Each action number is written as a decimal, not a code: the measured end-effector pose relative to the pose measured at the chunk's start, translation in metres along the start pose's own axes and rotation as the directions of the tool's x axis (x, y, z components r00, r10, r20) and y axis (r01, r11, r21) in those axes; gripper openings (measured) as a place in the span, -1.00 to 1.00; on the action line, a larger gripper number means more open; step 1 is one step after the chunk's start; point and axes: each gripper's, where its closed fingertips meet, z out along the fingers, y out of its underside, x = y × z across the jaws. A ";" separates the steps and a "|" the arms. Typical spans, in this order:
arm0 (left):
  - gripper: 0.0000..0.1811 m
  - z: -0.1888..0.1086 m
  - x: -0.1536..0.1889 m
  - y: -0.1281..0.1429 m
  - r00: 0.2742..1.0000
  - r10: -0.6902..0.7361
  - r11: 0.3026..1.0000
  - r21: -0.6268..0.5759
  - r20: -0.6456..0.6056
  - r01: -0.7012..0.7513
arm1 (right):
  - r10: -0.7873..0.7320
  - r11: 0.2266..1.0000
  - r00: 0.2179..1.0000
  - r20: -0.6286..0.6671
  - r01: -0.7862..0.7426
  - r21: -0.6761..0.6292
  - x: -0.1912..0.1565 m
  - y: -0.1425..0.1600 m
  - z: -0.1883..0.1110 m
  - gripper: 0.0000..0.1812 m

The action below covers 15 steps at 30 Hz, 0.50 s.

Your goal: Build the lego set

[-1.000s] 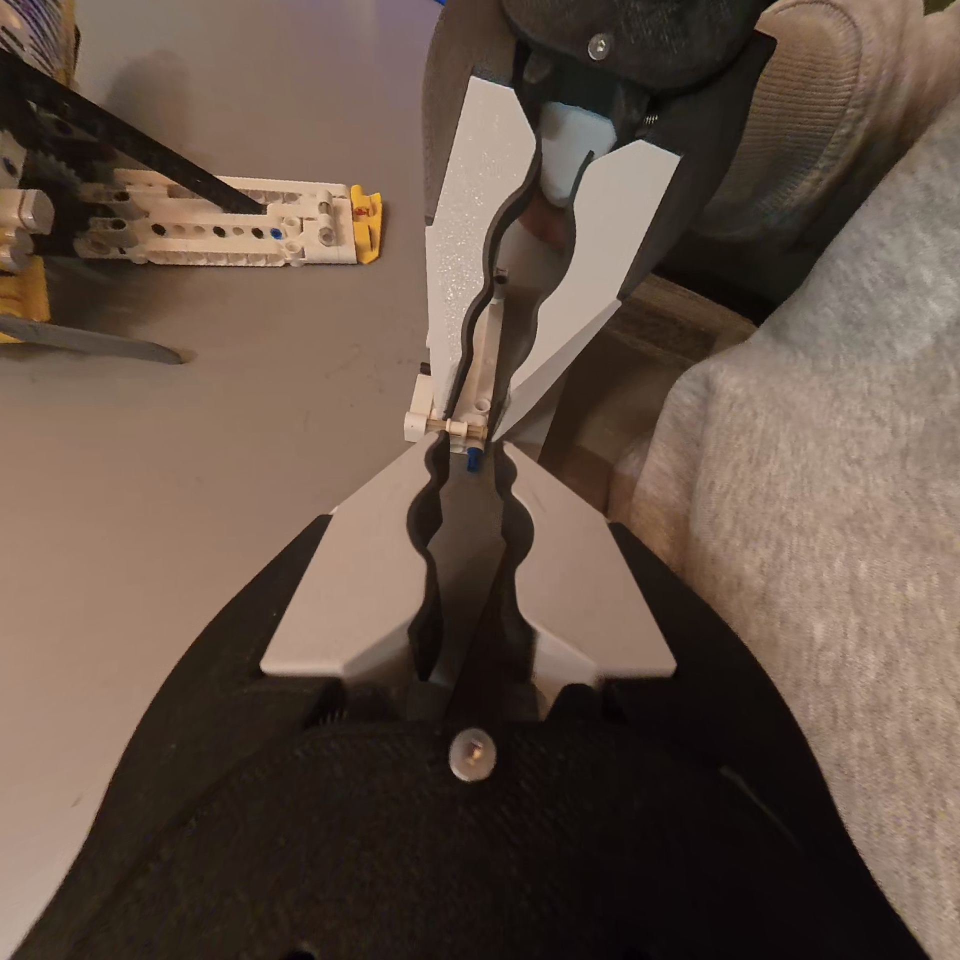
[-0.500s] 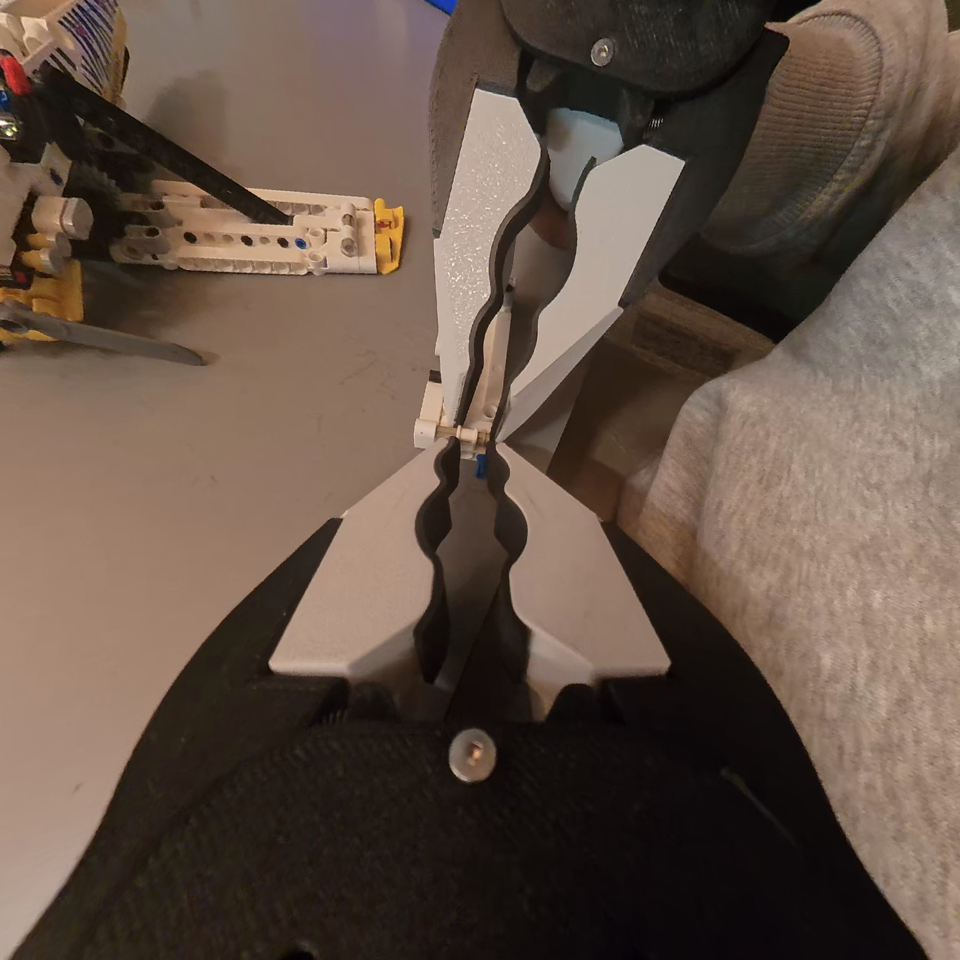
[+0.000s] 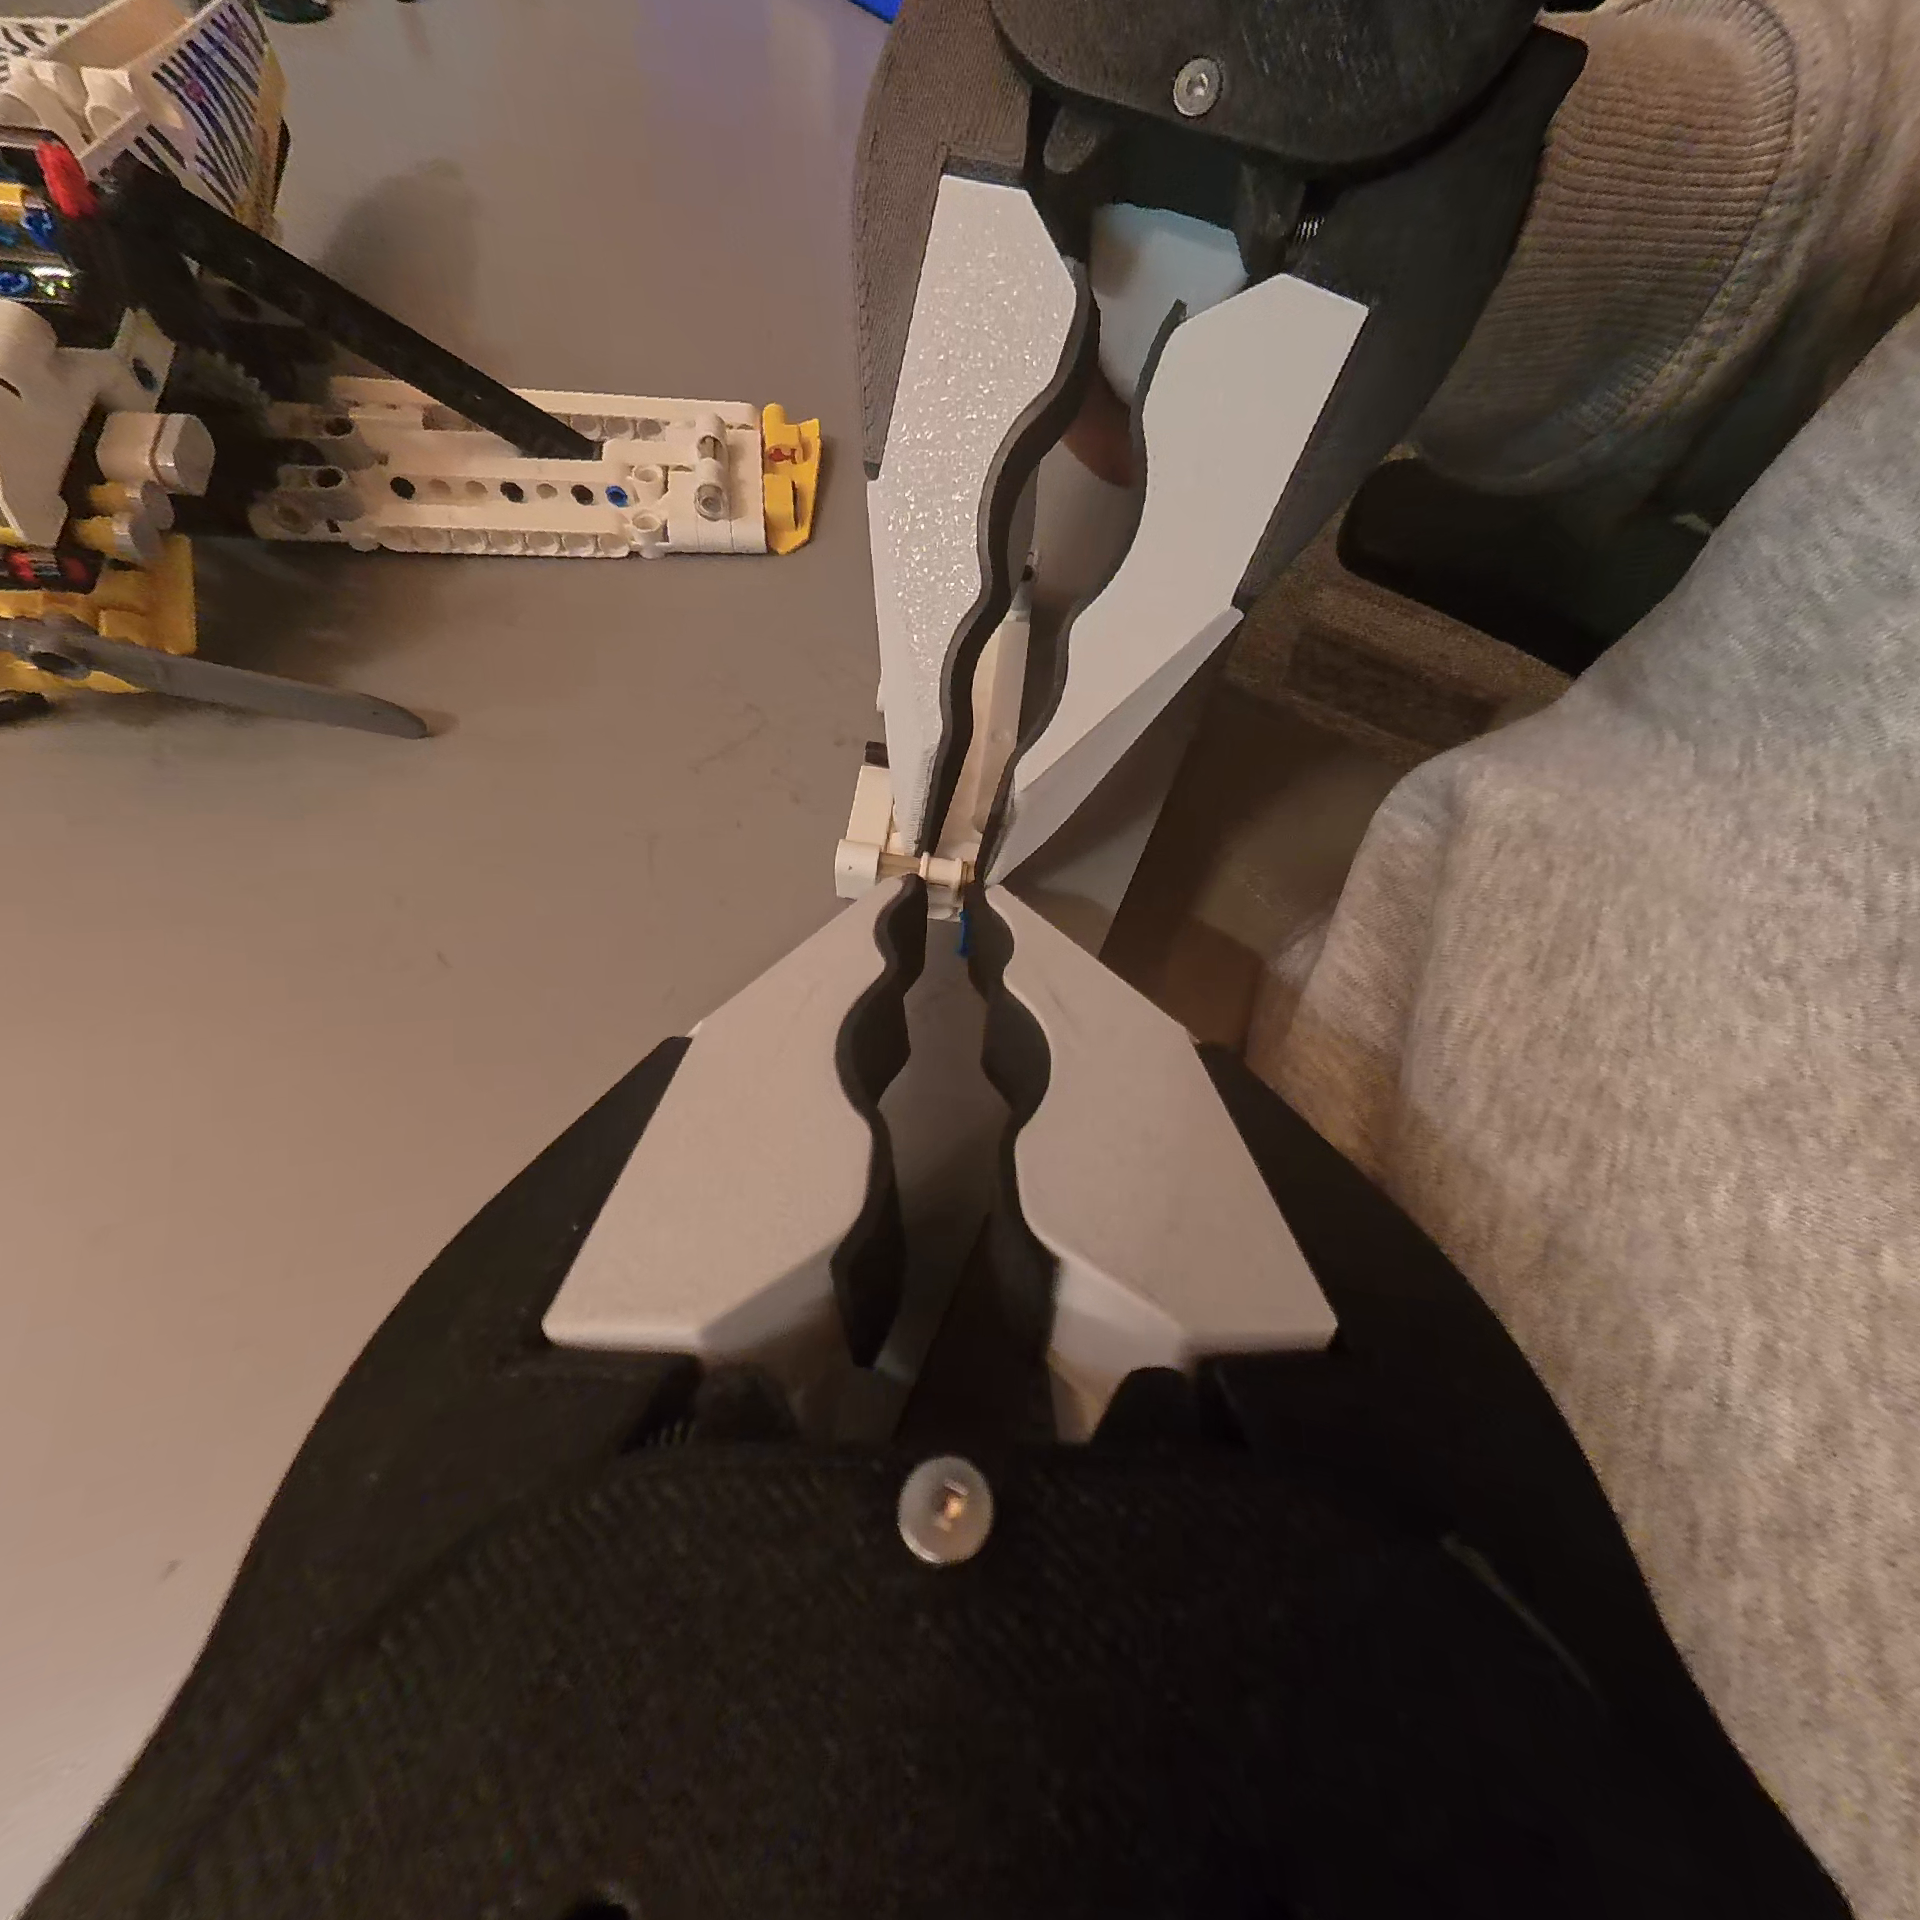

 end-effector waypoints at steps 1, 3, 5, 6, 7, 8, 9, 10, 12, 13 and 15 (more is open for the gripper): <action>-0.95 0.000 0.000 0.000 1.000 0.002 1.000 0.000 0.002 -0.002 | 0.001 1.000 1.000 -0.001 -0.001 0.000 0.000 0.000 0.000 -0.92; -0.95 0.000 -0.001 0.000 1.000 0.005 1.000 -0.002 0.004 -0.005 | 0.000 1.000 1.000 -0.012 0.000 0.000 0.001 0.000 0.000 -0.92; -0.96 0.000 -0.002 0.000 1.000 -0.011 1.000 -0.005 -0.002 0.011 | 0.001 1.000 1.000 -0.030 -0.001 0.003 0.002 0.000 0.000 -0.92; -0.96 0.000 -0.003 0.000 1.000 -0.019 1.000 -0.005 0.000 0.019 | 0.002 1.000 0.999 -0.043 -0.001 0.004 0.003 0.000 0.000 -0.92; -0.95 0.000 -0.004 -0.001 1.000 -0.028 1.000 -0.005 0.001 0.029 | 0.004 1.000 0.999 -0.054 -0.004 0.006 0.005 -0.001 0.001 -0.91; -0.95 0.000 -0.005 -0.001 0.999 -0.039 0.999 -0.007 0.004 0.039 | 0.009 1.000 0.998 -0.063 -0.009 0.007 0.006 -0.001 0.001 -0.91; -0.93 -0.001 -0.007 0.000 0.999 -0.044 0.999 -0.011 0.011 0.044 | 0.016 1.000 0.997 -0.070 -0.015 0.011 0.007 -0.001 0.001 -0.91; -0.87 -0.002 -0.009 0.000 0.999 -0.043 0.999 -0.014 0.018 0.043 | 0.025 1.000 0.997 -0.078 -0.023 0.016 0.008 -0.002 0.002 -0.91; -0.77 -0.007 -0.011 -0.002 0.999 -0.045 0.999 -0.012 0.024 0.046 | 0.042 0.999 0.994 -0.102 -0.039 0.030 0.012 -0.004 0.003 -0.90; -0.75 -0.010 -0.013 -0.004 0.998 -0.053 0.999 -0.003 0.026 0.053 | 0.046 0.998 0.992 -0.119 -0.042 0.035 0.014 -0.005 0.004 -0.90; -0.73 -0.016 -0.019 -0.007 0.997 -0.073 0.997 0.021 0.038 0.073 | 0.051 0.998 0.989 -0.142 -0.044 0.053 0.017 -0.007 0.003 -0.87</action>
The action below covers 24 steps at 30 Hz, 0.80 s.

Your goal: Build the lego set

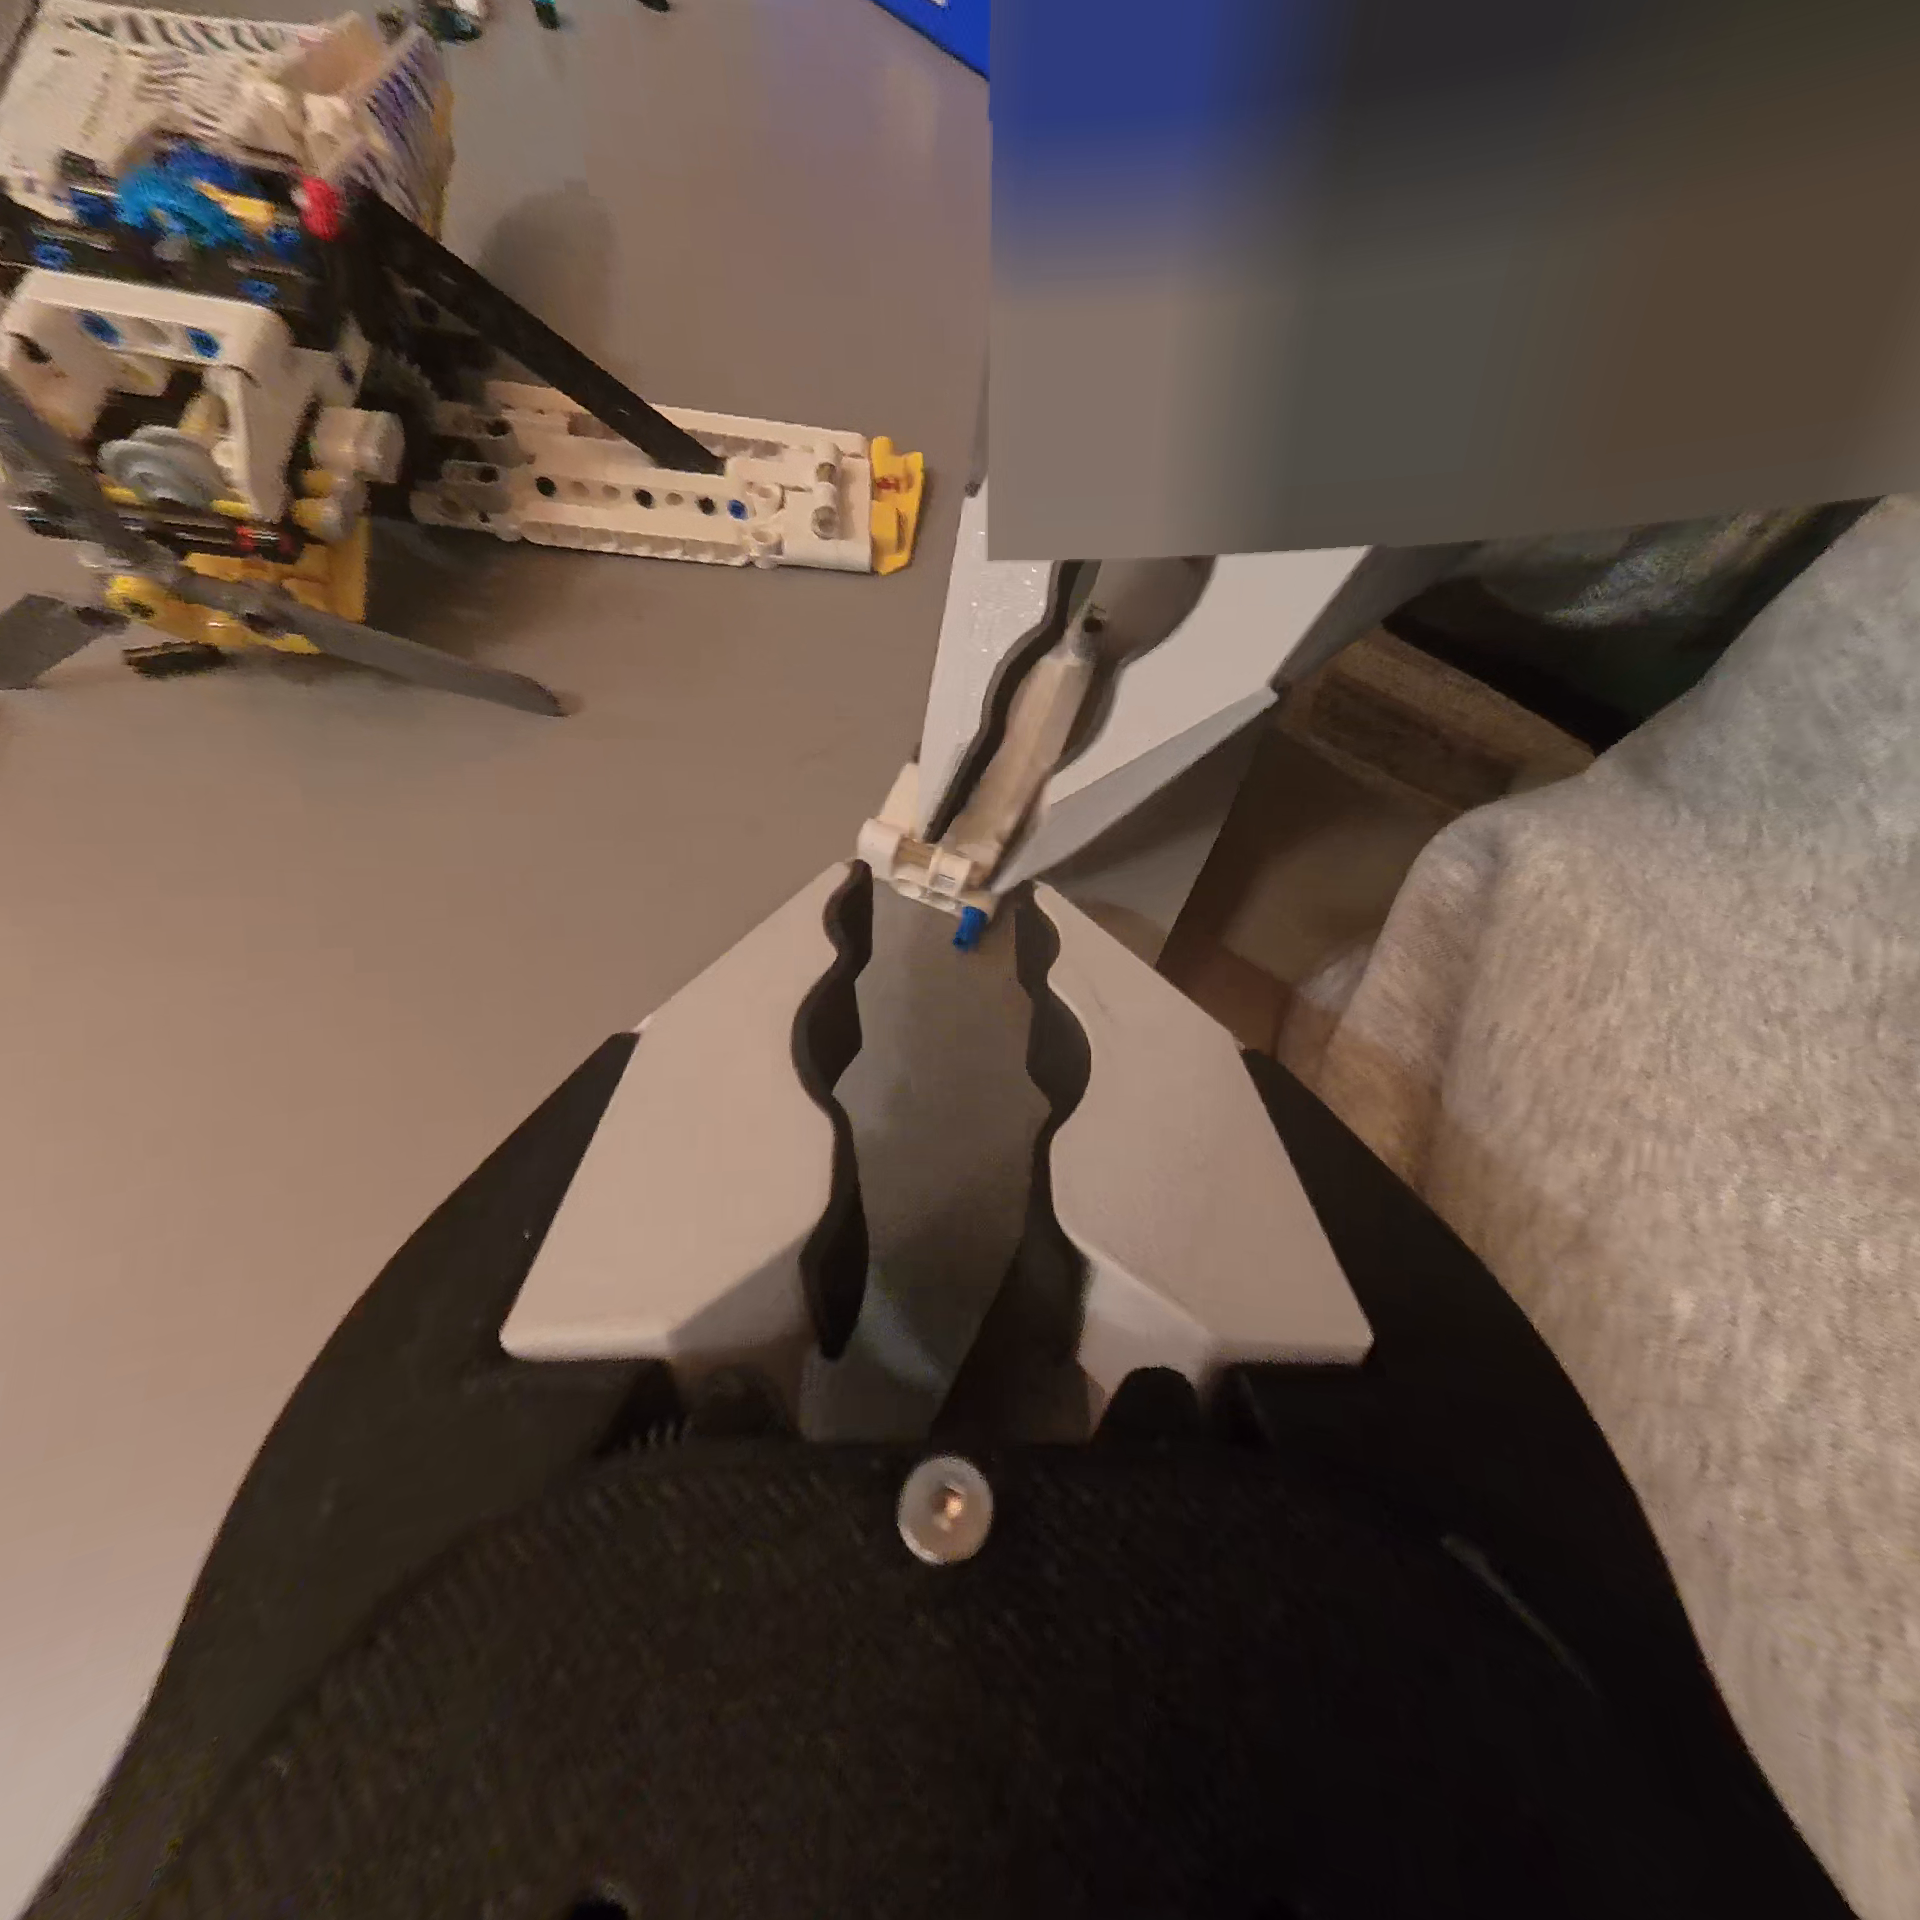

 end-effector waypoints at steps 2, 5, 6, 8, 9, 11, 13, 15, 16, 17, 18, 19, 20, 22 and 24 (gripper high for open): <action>-0.72 -0.006 -0.009 -0.005 0.999 -0.024 0.999 0.033 0.023 0.023 | 0.009 1.000 1.000 -0.001 -0.009 0.022 0.000 -0.004 -0.002 -0.78; -0.72 -0.015 -0.025 -0.017 0.994 -0.096 0.990 0.112 0.054 0.090 | 0.025 0.998 0.999 -0.022 -0.024 0.057 0.004 -0.008 -0.009 -0.67; -0.72 -0.018 -0.031 -0.023 0.989 -0.131 0.981 0.150 0.064 0.120 | 0.030 0.996 0.999 -0.041 -0.027 0.080 0.007 -0.010 -0.013 -0.65; -0.72 -0.025 -0.047 -0.036 0.975 -0.209 0.952 0.242 0.075 0.186 | 0.050 0.989 0.994 -0.094 -0.036 0.146 0.015 -0.015 -0.024 -0.65; -0.72 -0.029 -0.055 -0.042 0.966 -0.248 0.933 0.290 0.079 0.216 | 0.067 0.981 0.990 -0.128 -0.042 0.187 0.020 -0.018 -0.030 -0.66; -0.72 -0.033 -0.071 -0.053 0.949 -0.303 0.895 0.369 0.090 0.251 | 0.108 0.961 0.971 -0.214 -0.046 0.273 0.033 -0.021 -0.045 -0.66; -0.70 -0.035 -0.084 -0.054 0.947 -0.295 0.899 0.374 0.129 0.229 | 0.144 0.940 0.944 -0.298 -0.036 0.339 0.046 -0.019 -0.061 -0.67; -0.66 -0.042 -0.104 -0.054 0.938 -0.275 0.908 0.379 0.210 0.181 | 0.159 0.935 0.915 -0.370 -0.019 0.354 0.059 -0.011 -0.077 -0.68; -0.64 -0.047 -0.110 -0.055 0.936 -0.266 0.907 0.390 0.232 0.161 | 0.179 0.930 0.892 -0.414 -0.016 0.366 0.069 -0.005 -0.088 -0.68; -0.60 -0.050 -0.116 -0.056 0.934 -0.261 0.905 0.398 0.244 0.149 | 0.210 0.918 0.868 -0.449 -0.017 0.397 0.079 -0.001 -0.100 -0.68; -0.59 -0.053 -0.121 -0.056 0.930 -0.260 0.905 0.401 0.258 0.142 | 0.249 0.897 0.846 -0.472 -0.018 0.442 0.088 0.002 -0.113 -0.69; -0.59 -0.054 -0.125 -0.054 0.925 -0.268 0.904 0.402 0.269 0.145 | 0.293 0.870 0.822 -0.488 -0.017 0.493 0.096 0.005 -0.125 -0.68; -0.58 -0.055 -0.126 -0.054 0.924 -0.277 0.900 0.408 0.264 0.154 | 0.334 0.838 0.801 -0.498 -0.010 0.545 0.103 0.008 -0.137 -0.69; -0.60 -0.058 -0.129 -0.054 0.916 -0.297 0.892 0.421 0.270 0.165 | 0.402 0.774 0.766 -0.502 0.009 0.633 0.114 0.012 -0.156 -0.70; -0.64 -0.059 -0.133 -0.053 0.906 -0.322 0.885 0.429 0.276 0.184 | 0.435 0.731 0.748 -0.501 0.031 0.681 0.119 0.011 -0.171 -0.72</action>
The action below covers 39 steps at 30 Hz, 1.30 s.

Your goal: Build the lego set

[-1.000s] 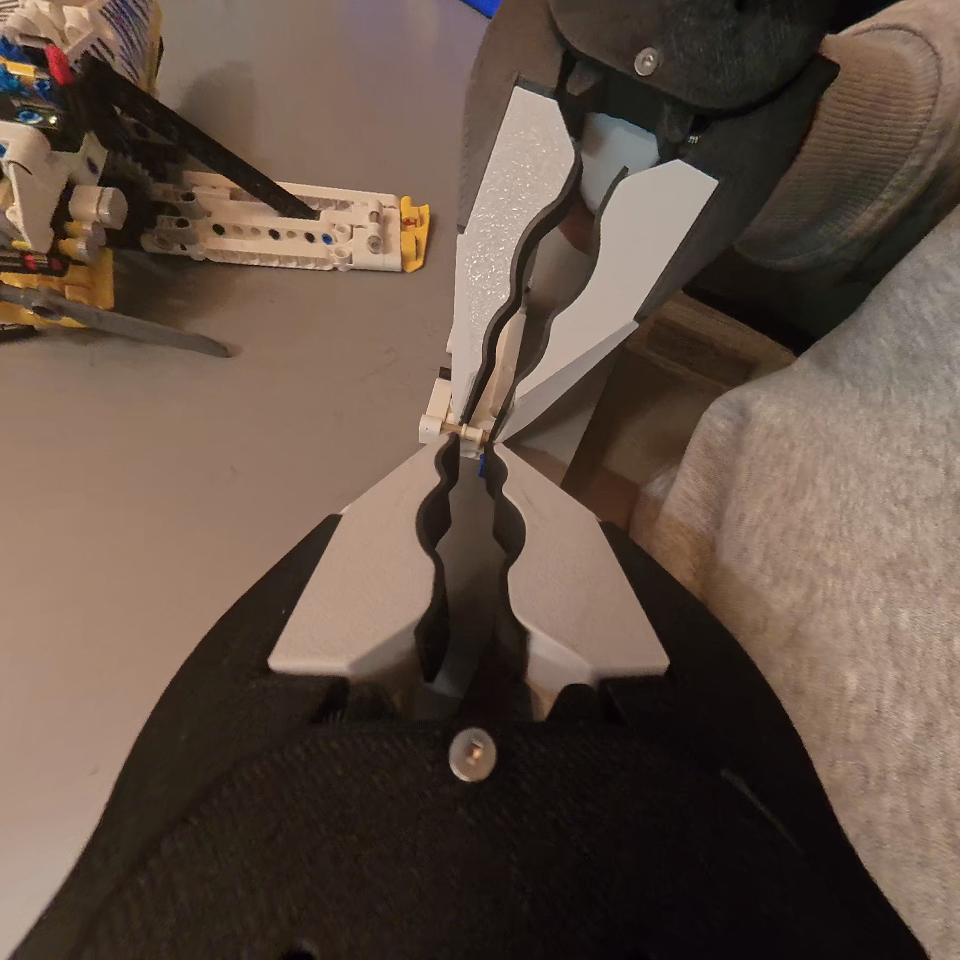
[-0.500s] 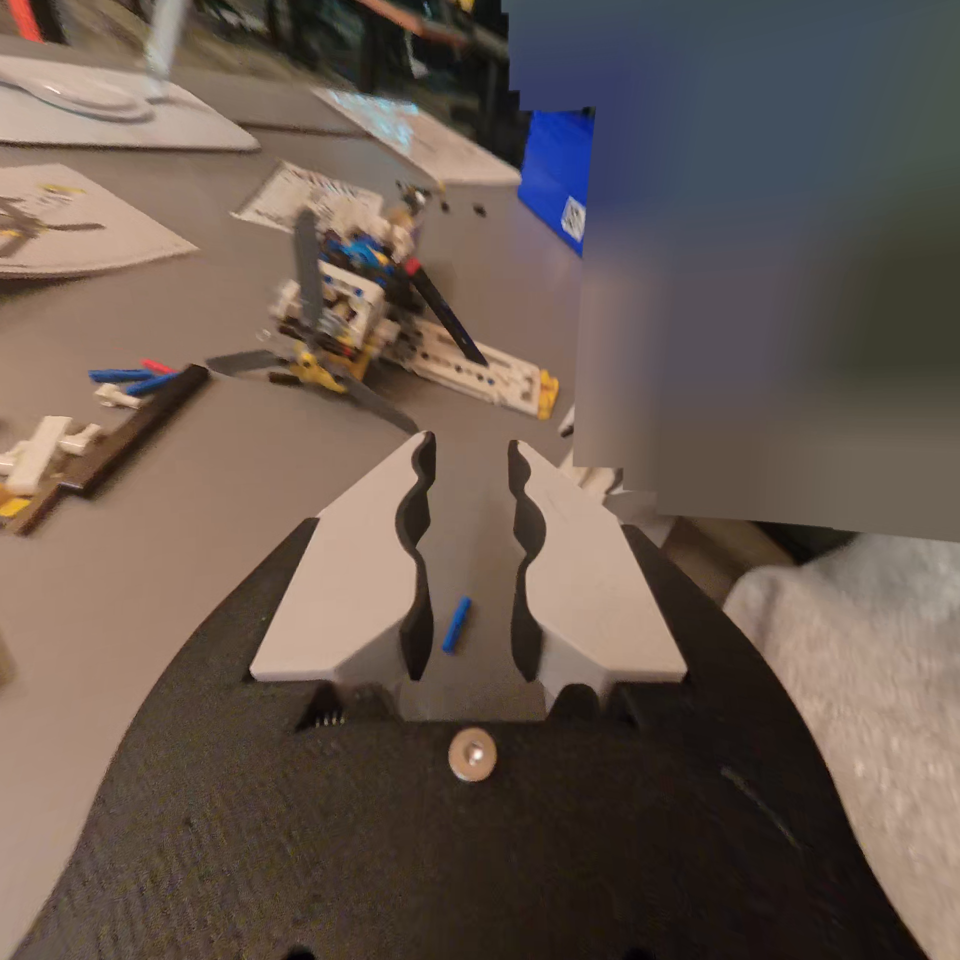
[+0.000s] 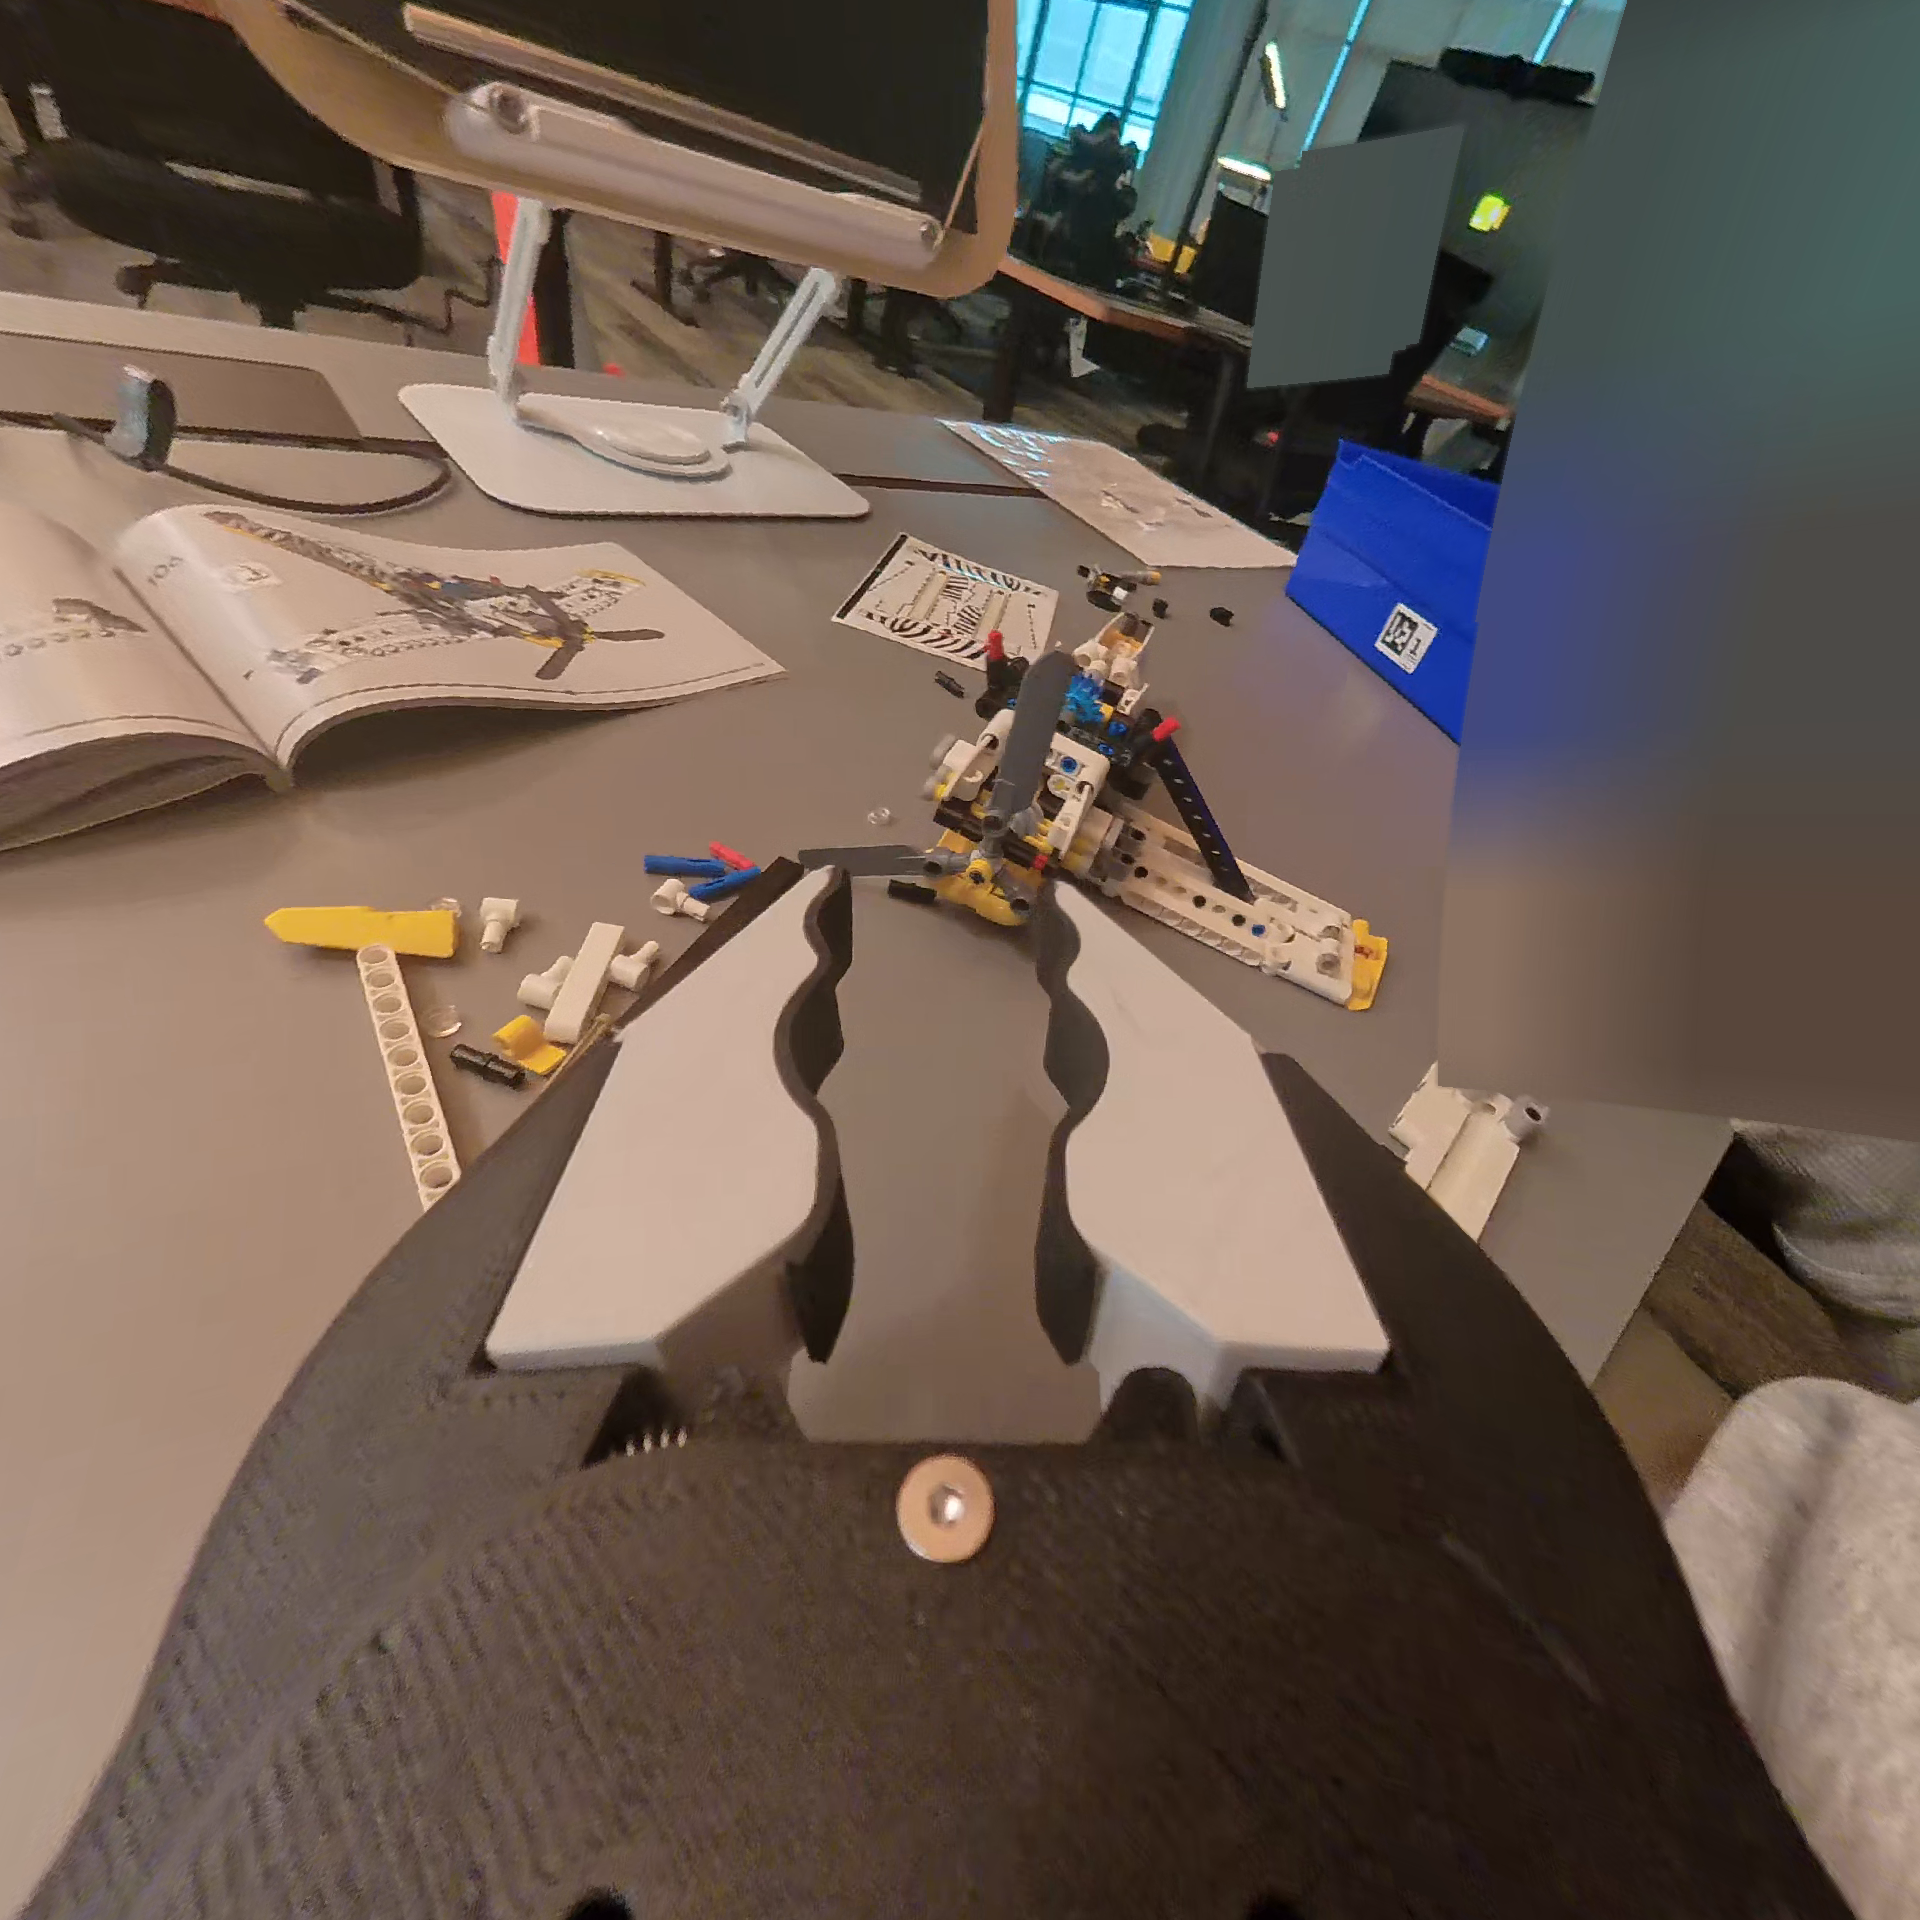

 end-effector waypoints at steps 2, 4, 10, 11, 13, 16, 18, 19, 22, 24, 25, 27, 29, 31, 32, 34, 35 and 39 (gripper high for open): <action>-0.63 0.002 -0.005 0.002 0.999 -0.033 0.999 -0.017 0.012 0.033 | 0.025 1.000 1.000 -0.012 -0.024 0.018 0.006 0.000 -0.001 -0.71; -0.54 0.004 -0.014 0.005 0.996 -0.081 0.996 -0.032 0.048 0.082 | 0.051 0.999 0.999 -0.006 -0.051 -0.008 0.007 0.005 0.002 -0.70; -0.55 0.007 -0.025 0.008 0.988 -0.117 0.991 -0.048 0.104 0.123 | 0.010 0.998 1.000 -0.013 -0.011 -0.062 0.006 0.013 0.011 -0.69; -0.57 0.007 -0.025 0.008 0.988 -0.109 0.992 -0.052 0.111 0.115 | 0.000 0.997 1.000 -0.012 -0.001 -0.074 0.006 0.015 0.012 -0.69; -0.59 0.008 -0.025 0.008 0.989 -0.096 0.993 -0.050 0.116 0.103 | -0.017 0.995 1.000 -0.017 0.015 -0.097 0.006 0.018 0.015 -0.70; -0.64 0.008 -0.025 0.004 0.988 -0.107 0.994 -0.023 0.111 0.110 | -0.018 0.994 1.000 -0.021 0.015 -0.110 0.008 0.020 0.017 -0.71; -0.65 0.009 -0.026 0.004 0.987 -0.125 0.992 -0.021 0.101 0.128 | 0.003 0.995 1.000 -0.023 -0.005 -0.098 0.011 0.019 0.017 -0.71; -0.65 0.008 -0.026 0.004 0.986 -0.136 0.990 -0.017 0.095 0.139 | 0.018 0.996 1.000 -0.026 -0.020 -0.091 0.013 0.018 0.016 -0.71; -0.66 0.006 -0.028 0.002 0.982 -0.176 0.984 0.007 0.074 0.176 | 0.061 0.995 0.998 -0.033 -0.063 -0.075 0.019 0.016 0.015 -0.71; -0.66 0.005 -0.030 0.001 0.977 -0.200 0.980 0.022 0.067 0.199 | 0.080 0.994 0.996 -0.039 -0.082 -0.068 0.023 0.015 0.015 -0.70; -0.66 0.004 -0.032 0.000 0.975 -0.209 0.978 0.031 0.079 0.207 | 0.089 0.994 0.995 -0.041 -0.091 -0.066 0.024 0.015 0.015 -0.70; -0.69 0.002 -0.037 -0.001 0.970 -0.215 0.976 0.048 0.113 0.211 | 0.103 0.993 0.994 -0.042 -0.105 -0.062 0.026 0.015 0.015 -0.70; -0.73 0.001 -0.037 -0.003 0.971 -0.206 0.978 0.063 0.122 0.199 | 0.109 0.992 0.993 -0.044 -0.112 -0.061 0.028 0.015 0.015 -0.70; -0.75 0.000 -0.038 -0.004 0.971 -0.204 0.978 0.073 0.129 0.196 | 0.108 0.992 0.993 -0.045 -0.111 -0.066 0.028 0.016 0.016 -0.70; -0.77 0.000 -0.038 -0.004 0.970 -0.206 0.977 0.073 0.130 0.198 | 0.104 0.992 0.994 -0.045 -0.107 -0.069 0.028 0.017 0.016 -0.70; -0.80 -0.001 -0.039 -0.003 0.968 -0.214 0.976 0.074 0.127 0.206 | 0.090 0.993 0.995 -0.045 -0.093 -0.077 0.027 0.018 0.017 -0.70; -0.82 -0.001 -0.039 -0.003 0.968 -0.217 0.975 0.074 0.126 0.209 | 0.082 0.993 0.996 -0.045 -0.085 -0.083 0.026 0.019 0.017 -0.70; -0.93 -0.001 -0.035 -0.004 0.973 -0.204 0.977 0.076 0.106 0.197 | 0.049 0.993 0.998 -0.044 -0.053 -0.106 0.023 0.022 0.020 -0.71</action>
